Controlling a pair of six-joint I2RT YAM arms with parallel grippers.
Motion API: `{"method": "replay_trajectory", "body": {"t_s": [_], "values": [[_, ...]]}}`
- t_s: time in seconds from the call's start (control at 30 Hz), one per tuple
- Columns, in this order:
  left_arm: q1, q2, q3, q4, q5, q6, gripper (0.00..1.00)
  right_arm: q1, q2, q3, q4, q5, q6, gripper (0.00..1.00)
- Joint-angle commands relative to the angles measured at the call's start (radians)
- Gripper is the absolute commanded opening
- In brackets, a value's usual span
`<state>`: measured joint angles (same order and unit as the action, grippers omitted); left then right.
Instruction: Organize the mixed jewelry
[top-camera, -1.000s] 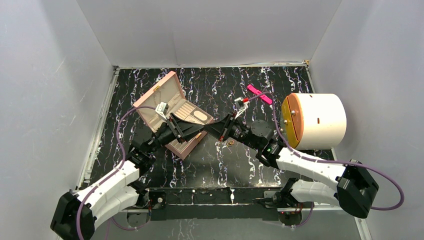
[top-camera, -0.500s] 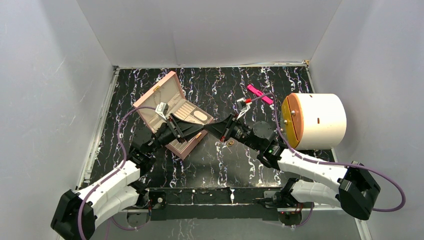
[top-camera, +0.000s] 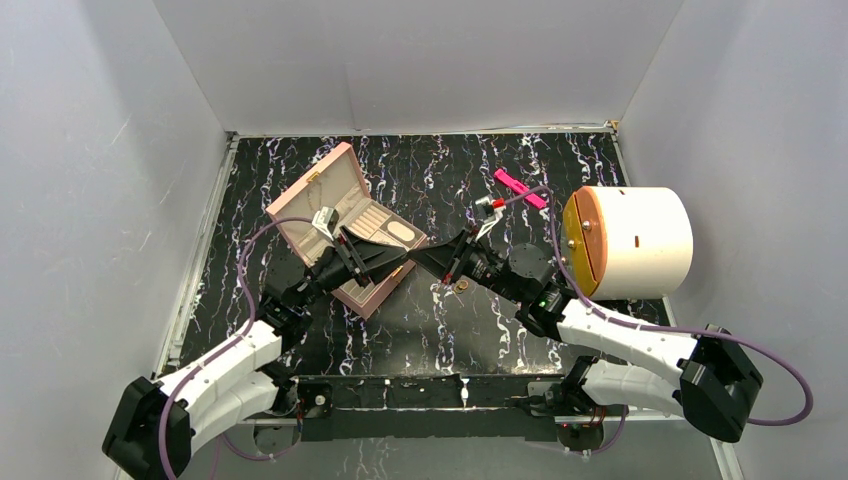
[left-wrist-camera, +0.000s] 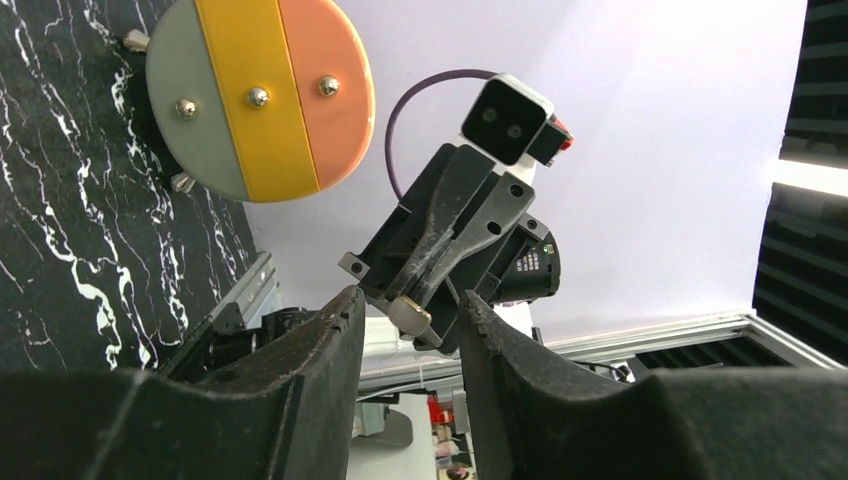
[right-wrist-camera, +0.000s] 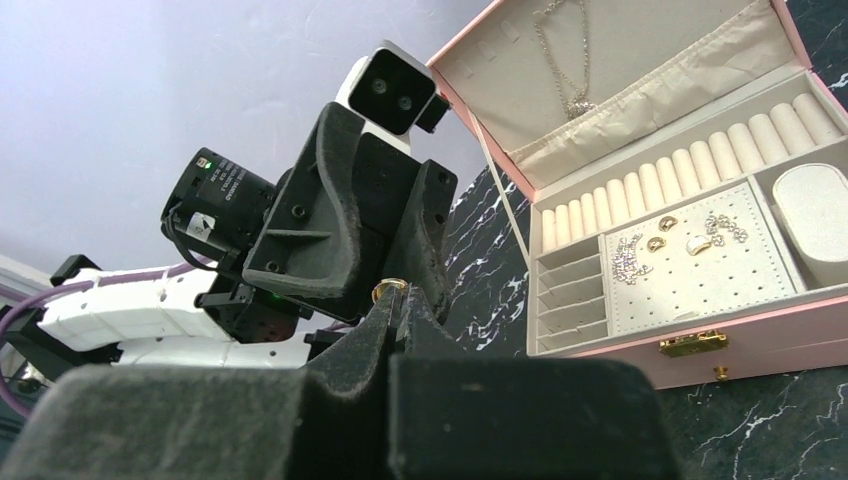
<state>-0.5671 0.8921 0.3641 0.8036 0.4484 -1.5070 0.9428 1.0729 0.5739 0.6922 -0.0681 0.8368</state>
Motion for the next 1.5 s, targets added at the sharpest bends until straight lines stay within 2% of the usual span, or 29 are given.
{"method": "replay_trajectory", "body": {"t_s": [0.0, 0.17, 0.53, 0.73, 0.9, 1.2, 1.47], "values": [[-0.005, -0.003, -0.019, 0.045, -0.004, -0.083, 0.36, -0.004, -0.029, -0.003, 0.074, -0.008, -0.076, 0.00], [-0.005, -0.003, -0.014, 0.045, 0.007, -0.102, 0.36, -0.005, -0.025, 0.008, 0.063, -0.017, -0.129, 0.00], [-0.005, 0.008, -0.025, 0.046, 0.007, -0.099, 0.26, -0.006, -0.021, 0.012, 0.055, -0.021, -0.143, 0.00], [-0.005, 0.023, -0.014, 0.046, 0.019, -0.083, 0.26, -0.007, -0.018, 0.012, 0.058, -0.030, -0.148, 0.00], [-0.005, 0.023, -0.008, 0.046, 0.020, -0.082, 0.31, -0.008, -0.013, 0.014, 0.059, -0.041, -0.154, 0.00], [-0.005, 0.022, -0.013, 0.046, 0.019, -0.082, 0.21, -0.010, -0.010, 0.012, 0.057, -0.033, -0.146, 0.00], [-0.005, 0.019, -0.017, 0.047, 0.015, -0.081, 0.16, -0.015, -0.009, 0.011, 0.050, -0.027, -0.143, 0.00]]}}
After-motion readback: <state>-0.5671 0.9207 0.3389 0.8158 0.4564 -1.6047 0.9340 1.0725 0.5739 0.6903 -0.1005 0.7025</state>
